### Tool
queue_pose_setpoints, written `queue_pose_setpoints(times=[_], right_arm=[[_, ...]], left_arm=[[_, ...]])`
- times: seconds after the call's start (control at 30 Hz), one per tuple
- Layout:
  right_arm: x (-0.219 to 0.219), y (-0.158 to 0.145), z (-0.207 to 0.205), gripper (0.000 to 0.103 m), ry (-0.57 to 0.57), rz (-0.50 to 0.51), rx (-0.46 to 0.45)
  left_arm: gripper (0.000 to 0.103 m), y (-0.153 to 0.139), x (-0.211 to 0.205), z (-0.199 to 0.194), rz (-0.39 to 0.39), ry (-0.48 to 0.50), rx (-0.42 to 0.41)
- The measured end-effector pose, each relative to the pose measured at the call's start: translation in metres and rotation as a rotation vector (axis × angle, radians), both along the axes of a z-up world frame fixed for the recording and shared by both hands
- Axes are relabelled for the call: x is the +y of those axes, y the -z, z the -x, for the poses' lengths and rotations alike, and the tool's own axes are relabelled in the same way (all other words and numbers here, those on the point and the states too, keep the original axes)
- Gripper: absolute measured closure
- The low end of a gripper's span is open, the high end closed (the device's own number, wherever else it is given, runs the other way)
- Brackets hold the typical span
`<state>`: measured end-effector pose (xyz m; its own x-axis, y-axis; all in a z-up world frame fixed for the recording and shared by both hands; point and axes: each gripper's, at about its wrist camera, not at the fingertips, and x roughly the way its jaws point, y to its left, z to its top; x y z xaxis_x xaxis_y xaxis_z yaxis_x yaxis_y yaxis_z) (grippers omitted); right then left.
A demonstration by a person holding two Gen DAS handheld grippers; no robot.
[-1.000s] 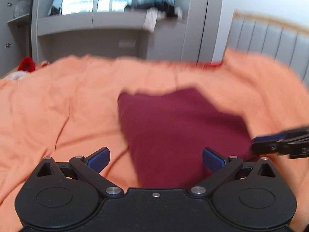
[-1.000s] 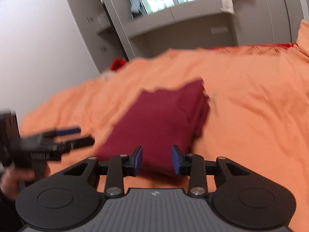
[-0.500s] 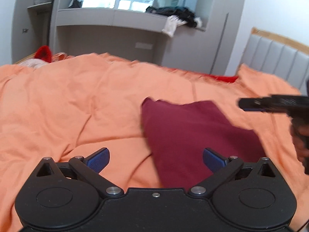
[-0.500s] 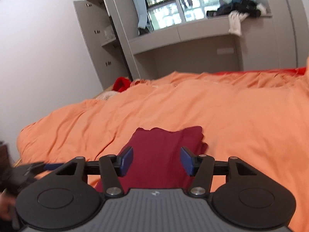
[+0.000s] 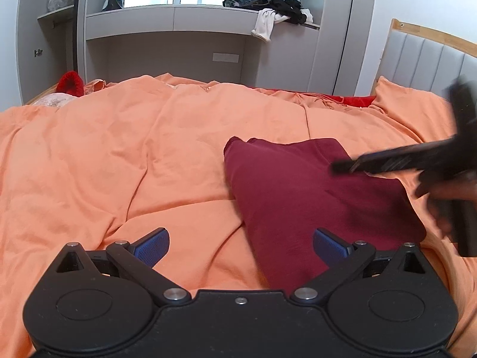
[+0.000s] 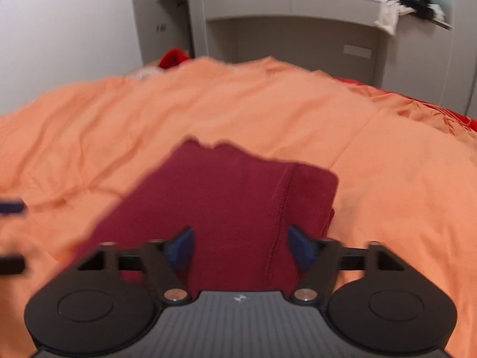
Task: Fold small clothes
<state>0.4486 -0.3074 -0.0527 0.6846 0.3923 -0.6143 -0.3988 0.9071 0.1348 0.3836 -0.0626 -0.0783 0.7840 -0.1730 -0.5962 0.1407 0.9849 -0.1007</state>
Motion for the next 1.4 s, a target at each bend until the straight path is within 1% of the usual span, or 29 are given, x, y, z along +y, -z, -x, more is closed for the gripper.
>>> queue_pose_setpoints(times=[0.03, 0.07, 0.13, 0.2, 0.27, 0.33, 0.47, 0.53, 0.63, 0.67, 0.7, 0.8, 0.83, 0.9, 0.97, 1.03, 1.1, 1.17, 1.3, 1.37, 1.4], right_arm=[[-0.005, -0.014, 0.015, 0.008, 0.027, -0.026, -0.03], [-0.009, -0.027, 0.032, 0.002, 0.038, -0.042, -0.072], [-0.017, -0.051, 0.076, 0.0, 0.057, -0.036, -0.177], [-0.02, -0.065, 0.119, 0.0, 0.084, 0.004, -0.249], [-0.023, -0.067, 0.156, 0.0, 0.122, 0.029, -0.298], [-0.026, -0.062, 0.184, 0.0, 0.17, 0.038, -0.324], [-0.031, -0.038, 0.214, 0.0, 0.225, 0.064, -0.35], [-0.034, -0.025, 0.217, 0.0, 0.247, 0.085, -0.342], [-0.038, -0.015, 0.207, 0.0, 0.242, 0.073, -0.235], [-0.04, -0.013, 0.205, 0.0, 0.245, 0.062, -0.217], [-0.042, -0.012, 0.204, 0.0, 0.254, 0.061, -0.208], [-0.046, -0.01, 0.204, 0.0, 0.287, 0.111, -0.206], [-0.048, -0.011, 0.205, 0.0, 0.292, 0.114, -0.207], [-0.055, -0.017, 0.207, 0.0, 0.279, 0.085, -0.196], [-0.063, -0.029, 0.21, 0.0, 0.271, 0.05, -0.181], [-0.066, -0.041, 0.21, 0.0, 0.269, 0.052, -0.172], [-0.066, -0.05, 0.206, 0.0, 0.257, 0.068, -0.192], [-0.065, -0.051, 0.2, 0.0, 0.258, 0.084, -0.199], [-0.066, -0.046, 0.183, 0.0, 0.23, 0.069, -0.163], [-0.066, -0.046, 0.169, 0.0, 0.217, 0.059, -0.146], [-0.067, -0.047, 0.158, 0.0, 0.208, 0.045, -0.124]], left_arm=[[0.001, -0.002, 0.0, 0.003, 0.0, 0.001, -0.006], [0.001, -0.003, -0.001, 0.005, -0.004, 0.0, -0.01], [0.001, -0.007, -0.003, 0.01, -0.017, -0.002, -0.017], [0.001, -0.011, -0.006, 0.016, -0.021, 0.005, -0.014], [0.001, -0.017, -0.01, 0.024, -0.013, 0.026, -0.013], [0.001, -0.023, -0.015, 0.034, -0.01, 0.048, -0.024], [0.001, -0.029, -0.03, 0.054, -0.034, 0.067, -0.066], [0.001, -0.029, -0.037, 0.062, -0.055, 0.068, -0.08], [0.001, -0.026, -0.048, 0.066, -0.079, 0.084, -0.069], [0.001, -0.025, -0.051, 0.066, -0.081, 0.096, -0.064], [0.001, -0.024, -0.053, 0.066, -0.081, 0.099, -0.061], [0.001, -0.023, -0.054, 0.063, -0.049, 0.089, -0.051], [0.001, -0.023, -0.053, 0.062, -0.028, 0.089, -0.054], [0.001, -0.025, -0.051, 0.061, -0.001, 0.086, -0.063], [0.001, -0.025, -0.051, 0.06, 0.0, 0.076, -0.054], [0.001, -0.024, -0.052, 0.057, -0.012, 0.075, -0.027], [0.001, -0.022, -0.054, 0.055, -0.015, 0.081, -0.014], [0.001, -0.02, -0.055, 0.053, -0.013, 0.084, -0.006], [0.001, -0.017, -0.054, 0.047, -0.005, 0.117, 0.013], [0.001, -0.018, -0.048, 0.038, 0.03, 0.13, 0.027], [0.001, -0.018, -0.041, 0.029, 0.07, 0.129, 0.041]])
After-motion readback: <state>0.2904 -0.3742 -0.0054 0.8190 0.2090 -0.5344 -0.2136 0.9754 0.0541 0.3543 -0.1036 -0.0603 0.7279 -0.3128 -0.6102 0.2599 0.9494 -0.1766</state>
